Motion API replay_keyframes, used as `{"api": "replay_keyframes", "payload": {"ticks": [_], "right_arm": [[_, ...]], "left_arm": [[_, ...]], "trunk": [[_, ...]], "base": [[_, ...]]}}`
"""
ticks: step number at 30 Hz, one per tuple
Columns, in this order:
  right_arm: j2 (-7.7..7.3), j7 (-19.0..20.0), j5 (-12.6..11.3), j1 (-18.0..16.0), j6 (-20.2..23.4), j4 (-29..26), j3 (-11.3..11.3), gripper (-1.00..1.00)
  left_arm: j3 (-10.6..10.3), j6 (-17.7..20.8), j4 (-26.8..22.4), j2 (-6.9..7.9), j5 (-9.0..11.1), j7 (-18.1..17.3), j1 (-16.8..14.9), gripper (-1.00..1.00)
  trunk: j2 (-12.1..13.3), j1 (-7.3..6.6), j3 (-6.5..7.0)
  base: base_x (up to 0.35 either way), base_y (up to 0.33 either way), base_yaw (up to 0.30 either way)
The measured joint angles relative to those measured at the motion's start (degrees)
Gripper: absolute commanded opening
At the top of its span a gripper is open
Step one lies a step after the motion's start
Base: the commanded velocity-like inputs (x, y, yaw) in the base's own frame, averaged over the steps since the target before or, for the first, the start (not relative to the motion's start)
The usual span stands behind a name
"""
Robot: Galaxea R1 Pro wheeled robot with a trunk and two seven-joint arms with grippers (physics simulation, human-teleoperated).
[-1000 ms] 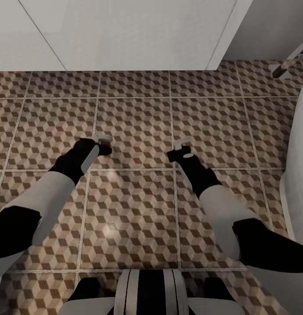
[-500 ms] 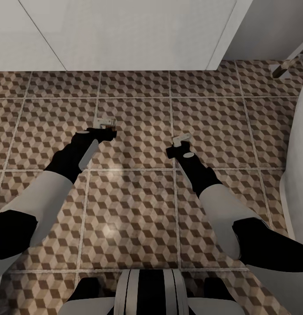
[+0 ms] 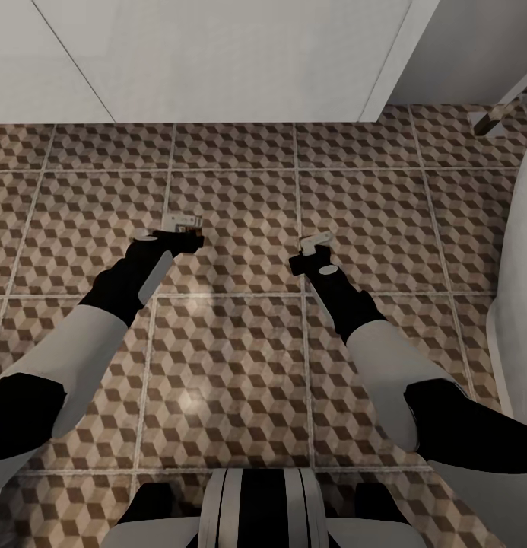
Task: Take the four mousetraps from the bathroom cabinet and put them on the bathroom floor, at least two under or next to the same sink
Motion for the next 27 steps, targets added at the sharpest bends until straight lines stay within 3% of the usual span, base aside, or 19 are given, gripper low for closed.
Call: {"api": "replay_keyframes", "payload": {"ticks": [27], "right_arm": [[0.00, 0.07, -0.10, -0.03, -0.56, 0.06, 0.06, -1.00]], "left_arm": [[0.00, -0.08, 0.23, 0.01, 0.00, 0.00, 0.47, -1.00]], "trunk": [[-0.36, 0.70, 0.00]], "base": [[0.000, 0.000, 0.028]]}}
